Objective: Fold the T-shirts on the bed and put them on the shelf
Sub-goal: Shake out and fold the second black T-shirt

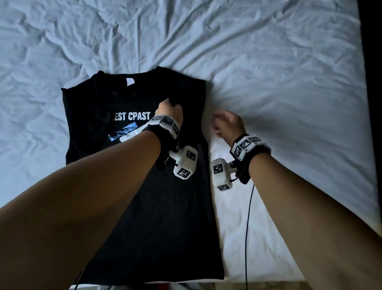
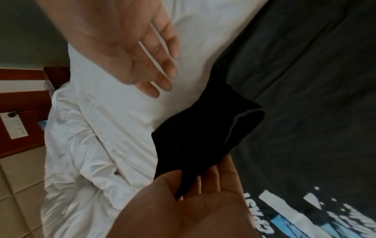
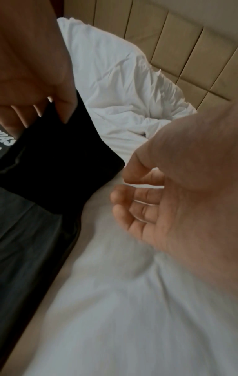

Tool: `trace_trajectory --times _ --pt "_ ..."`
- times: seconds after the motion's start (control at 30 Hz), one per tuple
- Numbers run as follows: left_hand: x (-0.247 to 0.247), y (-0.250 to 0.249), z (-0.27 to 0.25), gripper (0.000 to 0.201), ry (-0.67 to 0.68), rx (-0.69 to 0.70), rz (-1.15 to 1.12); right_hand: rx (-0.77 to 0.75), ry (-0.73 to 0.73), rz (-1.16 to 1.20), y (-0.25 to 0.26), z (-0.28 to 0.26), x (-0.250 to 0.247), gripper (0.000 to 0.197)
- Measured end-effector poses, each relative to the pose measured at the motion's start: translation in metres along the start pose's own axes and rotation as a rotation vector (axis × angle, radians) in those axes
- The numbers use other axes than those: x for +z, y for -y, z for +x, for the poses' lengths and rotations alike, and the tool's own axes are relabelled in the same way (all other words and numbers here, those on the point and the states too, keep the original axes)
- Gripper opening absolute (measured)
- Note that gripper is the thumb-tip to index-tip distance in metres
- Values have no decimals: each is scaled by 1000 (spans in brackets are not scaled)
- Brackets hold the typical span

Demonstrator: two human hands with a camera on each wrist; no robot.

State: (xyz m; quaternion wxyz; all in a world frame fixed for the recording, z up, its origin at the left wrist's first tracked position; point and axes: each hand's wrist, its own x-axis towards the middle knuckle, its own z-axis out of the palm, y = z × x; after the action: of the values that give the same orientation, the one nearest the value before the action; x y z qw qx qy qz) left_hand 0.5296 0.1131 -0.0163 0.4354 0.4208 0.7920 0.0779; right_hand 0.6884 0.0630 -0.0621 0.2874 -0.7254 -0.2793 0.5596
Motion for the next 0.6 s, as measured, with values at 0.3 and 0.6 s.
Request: trace_trajectory --times 0.3,0.6 --pt "-5 26 28 27 -23 -159 -8 63 29 -166 -18 12 10 16" --pt "3 10 50 27 52 191 143 189 89 -177 -24 34 12 19"
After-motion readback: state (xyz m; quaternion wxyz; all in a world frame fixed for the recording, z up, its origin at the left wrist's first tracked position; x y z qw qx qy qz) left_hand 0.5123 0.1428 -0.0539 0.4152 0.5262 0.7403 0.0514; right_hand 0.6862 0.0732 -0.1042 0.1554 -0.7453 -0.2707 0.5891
